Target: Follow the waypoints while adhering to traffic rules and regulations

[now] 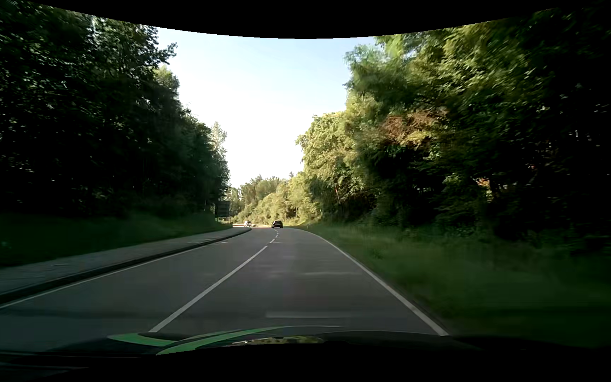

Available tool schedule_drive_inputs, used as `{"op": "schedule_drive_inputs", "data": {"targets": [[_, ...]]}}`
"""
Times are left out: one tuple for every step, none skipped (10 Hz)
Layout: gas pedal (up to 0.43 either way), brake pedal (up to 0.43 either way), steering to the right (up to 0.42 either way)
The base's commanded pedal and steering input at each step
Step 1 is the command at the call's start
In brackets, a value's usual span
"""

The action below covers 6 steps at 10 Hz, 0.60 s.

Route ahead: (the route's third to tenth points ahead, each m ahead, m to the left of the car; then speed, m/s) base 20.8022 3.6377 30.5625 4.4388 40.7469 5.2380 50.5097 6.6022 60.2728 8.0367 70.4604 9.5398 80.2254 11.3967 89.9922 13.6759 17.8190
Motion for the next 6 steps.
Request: {"op": "schedule_drive_inputs", "data": {"targets": [[0.177,0.0,-0.01],[0.177,0.0,-0.01],[0.177,0.0,-0.01],[0.177,0.0,-0.01],[0.177,0.0,-0.011],[0.177,0.0,-0.011]]}}
